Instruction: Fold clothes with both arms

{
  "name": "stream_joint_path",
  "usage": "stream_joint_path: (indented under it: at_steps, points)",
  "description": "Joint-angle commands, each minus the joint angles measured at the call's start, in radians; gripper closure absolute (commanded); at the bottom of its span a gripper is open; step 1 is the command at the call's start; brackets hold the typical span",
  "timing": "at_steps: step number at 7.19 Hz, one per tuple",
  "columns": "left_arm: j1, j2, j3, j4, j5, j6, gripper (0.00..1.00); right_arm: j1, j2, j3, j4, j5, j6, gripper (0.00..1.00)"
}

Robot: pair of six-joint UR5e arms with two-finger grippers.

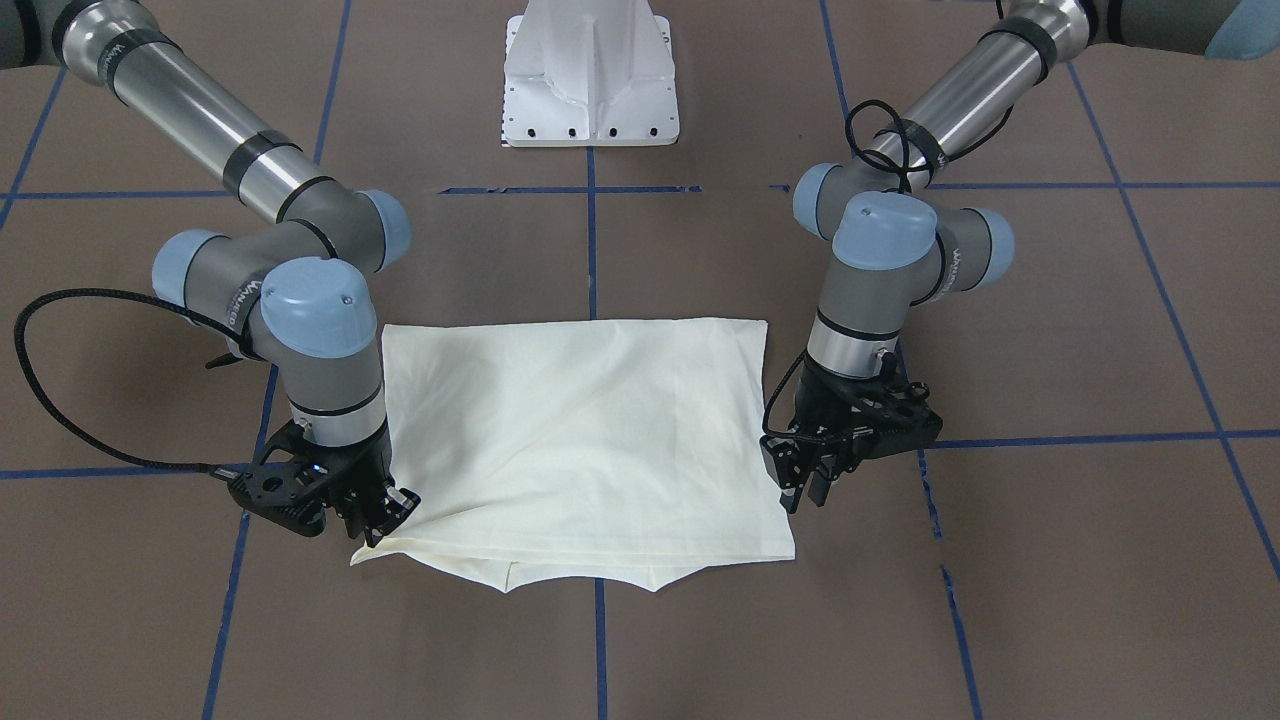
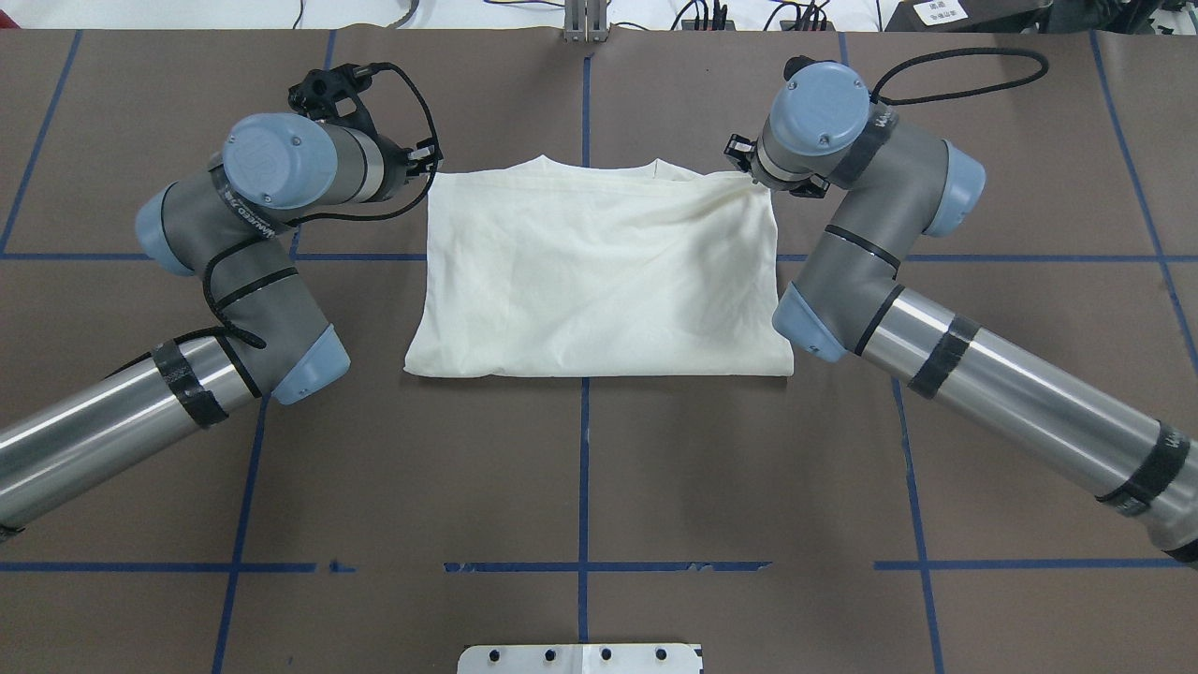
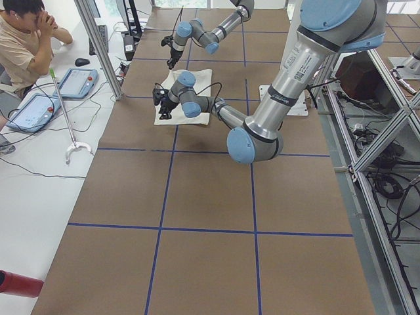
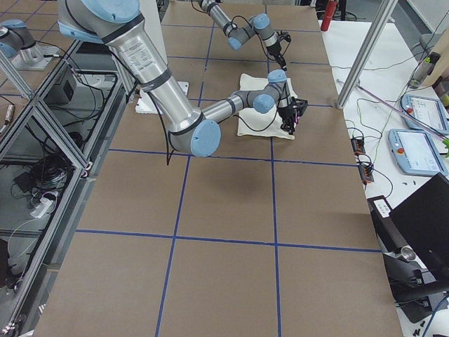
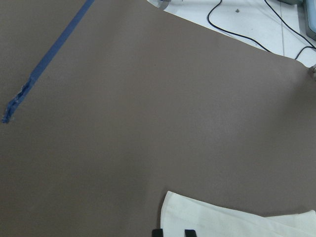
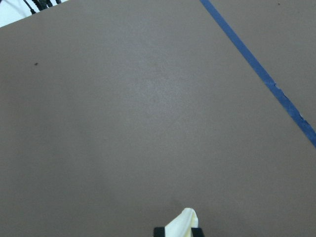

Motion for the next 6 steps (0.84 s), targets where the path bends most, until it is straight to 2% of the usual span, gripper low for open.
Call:
stream_joint_path:
  at_steps: [1,3,4,6]
  points:
    - [-0.012,0.026,-0.070,-0.010,-0.048,-0.012,0.57,-0.022,-0.185,0.273,-0.011,0.056,0.077,0.44]
    - [-0.010,0.051,-0.092,-0.010,-0.048,-0.014,0.56,-0.140,-0.364,0.477,-0.006,0.044,0.258,0.38]
    - [-0.010,0.055,-0.093,-0.011,-0.046,-0.011,0.56,-0.168,-0.389,0.501,-0.006,0.042,0.286,0.36]
    - [-0.010,0.055,-0.092,-0.011,-0.046,-0.012,0.56,-0.221,-0.393,0.484,-0.006,-0.018,0.294,0.37]
